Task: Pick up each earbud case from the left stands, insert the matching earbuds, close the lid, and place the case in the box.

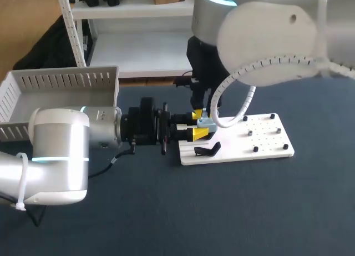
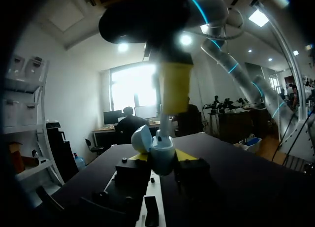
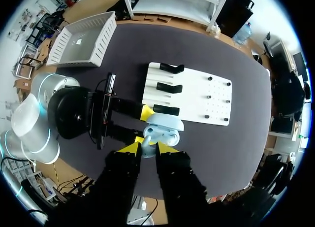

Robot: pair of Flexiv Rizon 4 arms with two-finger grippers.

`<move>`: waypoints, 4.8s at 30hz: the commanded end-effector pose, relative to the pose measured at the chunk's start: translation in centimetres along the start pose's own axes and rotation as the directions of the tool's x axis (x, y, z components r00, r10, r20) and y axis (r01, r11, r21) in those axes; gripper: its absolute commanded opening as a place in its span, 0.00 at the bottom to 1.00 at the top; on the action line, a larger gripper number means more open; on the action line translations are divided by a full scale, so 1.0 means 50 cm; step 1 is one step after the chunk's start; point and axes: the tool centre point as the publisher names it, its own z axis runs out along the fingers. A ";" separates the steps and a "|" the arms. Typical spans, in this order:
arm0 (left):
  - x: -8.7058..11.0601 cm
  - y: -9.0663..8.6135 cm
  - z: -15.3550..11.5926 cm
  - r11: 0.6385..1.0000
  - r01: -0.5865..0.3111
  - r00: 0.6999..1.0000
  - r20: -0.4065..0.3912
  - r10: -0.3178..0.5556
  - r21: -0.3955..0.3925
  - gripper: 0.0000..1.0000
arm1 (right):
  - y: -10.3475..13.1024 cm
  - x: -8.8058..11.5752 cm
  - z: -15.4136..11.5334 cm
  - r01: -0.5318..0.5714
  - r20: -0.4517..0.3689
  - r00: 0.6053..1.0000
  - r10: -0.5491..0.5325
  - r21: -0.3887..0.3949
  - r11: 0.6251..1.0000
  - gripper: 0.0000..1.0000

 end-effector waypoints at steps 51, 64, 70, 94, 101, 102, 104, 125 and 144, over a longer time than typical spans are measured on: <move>0.001 -0.003 0.000 1.000 -0.002 1.000 0.002 0.002 -0.005 0.00 | -0.007 -0.016 0.028 -0.004 -0.035 0.999 0.003 -0.015 1.000 0.00; 0.001 -0.003 0.000 1.000 -0.002 1.000 0.002 0.002 -0.005 0.00 | -0.006 -0.021 0.035 0.011 -0.053 0.999 -0.011 -0.004 1.000 0.00; 0.001 -0.003 0.000 1.000 -0.002 1.000 0.002 0.002 -0.005 0.00 | -0.005 -0.019 0.029 0.015 -0.046 0.999 -0.015 -0.002 1.000 0.40; 0.001 -0.003 0.000 1.000 -0.002 1.000 0.002 0.002 -0.005 0.00 | -0.139 -0.104 -0.008 -0.216 0.053 0.975 0.217 -0.023 0.976 1.00; 0.001 -0.003 0.000 1.000 -0.002 1.000 0.002 0.002 -0.005 0.00 | -0.149 -0.093 0.026 -0.226 0.013 0.974 0.226 -0.012 0.974 1.00; 0.001 -0.003 0.000 1.000 -0.002 1.000 0.002 0.002 -0.005 0.00 | -0.149 -0.089 0.030 -0.225 0.003 0.974 0.225 -0.015 0.974 1.00; 0.001 -0.003 0.000 1.000 -0.002 1.000 0.002 0.002 -0.005 0.00 | -0.151 -0.083 0.035 -0.225 -0.014 0.974 0.225 -0.026 0.974 1.00; 0.001 -0.003 0.000 1.000 -0.002 1.000 0.002 0.002 -0.005 0.00 | -0.149 -0.008 -0.043 -0.134 0.084 0.986 0.146 -0.136 0.982 1.00; -0.096 0.086 -0.233 0.922 -0.138 0.989 -0.109 0.105 -0.361 0.00 | -0.172 0.033 -0.093 0.025 0.207 0.978 0.027 -0.245 0.969 1.00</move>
